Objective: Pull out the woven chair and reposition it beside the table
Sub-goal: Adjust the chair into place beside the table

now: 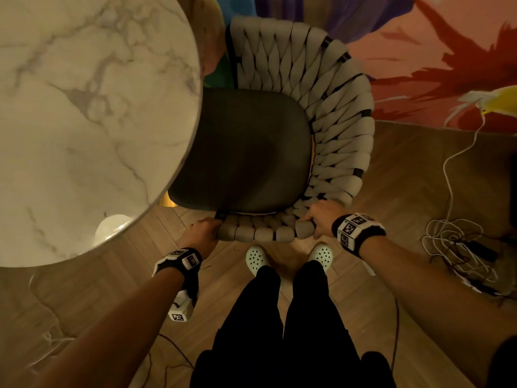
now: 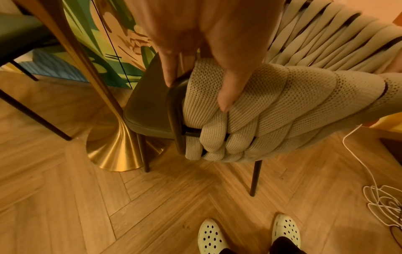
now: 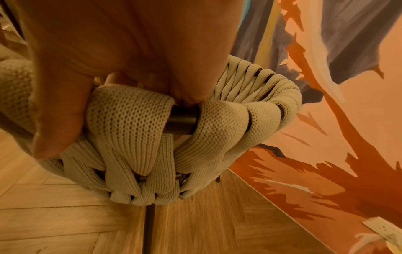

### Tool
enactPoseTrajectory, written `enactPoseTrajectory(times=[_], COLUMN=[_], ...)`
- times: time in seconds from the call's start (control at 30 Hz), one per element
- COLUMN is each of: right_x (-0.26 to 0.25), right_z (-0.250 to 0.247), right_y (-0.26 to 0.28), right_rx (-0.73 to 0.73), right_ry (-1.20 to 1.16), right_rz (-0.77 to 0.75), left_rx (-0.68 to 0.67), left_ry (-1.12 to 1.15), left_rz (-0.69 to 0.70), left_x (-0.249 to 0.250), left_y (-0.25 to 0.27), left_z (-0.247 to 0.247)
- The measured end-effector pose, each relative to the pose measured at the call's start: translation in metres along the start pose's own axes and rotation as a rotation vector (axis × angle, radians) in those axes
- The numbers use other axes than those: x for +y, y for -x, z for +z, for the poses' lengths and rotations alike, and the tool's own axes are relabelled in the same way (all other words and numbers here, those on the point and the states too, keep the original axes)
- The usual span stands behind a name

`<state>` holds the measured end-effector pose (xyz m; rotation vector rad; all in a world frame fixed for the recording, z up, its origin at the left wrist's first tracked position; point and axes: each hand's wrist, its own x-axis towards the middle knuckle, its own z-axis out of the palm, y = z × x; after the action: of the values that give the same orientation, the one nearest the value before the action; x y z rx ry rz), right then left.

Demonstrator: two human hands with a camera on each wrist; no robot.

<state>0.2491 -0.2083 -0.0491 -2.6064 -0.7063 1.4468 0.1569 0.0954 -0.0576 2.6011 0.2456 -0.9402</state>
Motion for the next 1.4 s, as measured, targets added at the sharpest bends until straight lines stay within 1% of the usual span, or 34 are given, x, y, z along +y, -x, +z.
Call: enactPoseTrajectory(times=[0.17,0.23,0.3,0.33,0.37,0.43,0.47,0.5,0.53,0.6,0.67,0.73,0.77,0.83,0.87,0.9,1.0,1.03,1.13,1.27,1.4], right_x=[-0.001,-0.002,-0.004,-0.003,-0.001,0.005,0.008,0.011,0.013,0.016,0.021,0.031,0.037,0.053,0.059,0.062,0.068,0.069,0.071,0.069,0.064], right_z=[0.011,0.016,0.019,0.021,0.024,0.031,0.035,0.039,0.042,0.041,0.034,0.030,0.028,0.023,0.019,0.014,0.005,0.005,0.005,0.004,0.001], right_y=[0.003,0.007,0.013,0.018,0.024,0.037,0.045,0.051,0.055,0.059,0.055,0.044,0.037,0.021,0.016,0.012,0.007,0.005,0.001,-0.001,-0.003], right_rx=[0.040,0.104,0.172,0.207,0.244,0.362,0.441,0.529,0.622,0.792,0.878,0.876,0.846,0.759,0.729,0.713,0.730,0.728,0.722,0.725,0.687], right_ry=[-0.056,-0.053,-0.093,-0.147,-0.216,-0.375,-0.461,-0.556,-0.650,-0.785,-0.881,-1.043,-1.181,-1.484,-1.583,-1.611,-1.453,-1.402,-1.282,-1.278,-1.306], right_rz=[-0.002,-0.040,-0.064,-0.063,-0.049,-0.001,0.027,0.063,0.111,0.235,0.391,0.556,0.613,0.676,0.685,0.674,0.616,0.601,0.625,0.636,0.616], left_rx=[-0.016,-0.007,-0.001,0.018,0.051,0.141,0.172,0.187,0.196,0.191,0.143,0.089,0.076,0.067,0.053,0.034,-0.099,-0.125,-0.175,-0.176,-0.159], left_ry=[0.018,0.053,0.165,0.278,0.439,0.899,1.133,1.330,1.470,1.595,1.657,1.677,1.647,1.562,1.537,1.522,1.480,1.464,1.422,1.460,1.407], left_rz=[0.025,0.035,0.005,-0.039,-0.115,-0.378,-0.516,-0.626,-0.688,-0.731,-0.777,-0.824,-0.824,-0.811,-0.804,-0.802,-0.801,-0.811,-0.802,-0.824,-0.849], left_x=[-0.004,-0.008,-0.012,-0.014,-0.015,-0.017,-0.015,-0.015,-0.013,-0.006,0.001,0.005,0.006,0.004,0.003,0.001,0.000,-0.002,-0.005,-0.014,-0.029], left_y=[0.002,0.002,0.004,0.005,0.006,0.008,0.009,0.008,0.008,0.007,0.005,0.002,-0.001,-0.008,-0.010,-0.013,-0.017,-0.016,-0.015,-0.018,-0.025], left_z=[0.000,0.002,0.005,0.006,0.008,0.009,0.010,0.012,0.013,0.013,0.012,0.010,0.008,0.007,0.007,0.007,-0.002,-0.002,-0.001,-0.002,-0.002])
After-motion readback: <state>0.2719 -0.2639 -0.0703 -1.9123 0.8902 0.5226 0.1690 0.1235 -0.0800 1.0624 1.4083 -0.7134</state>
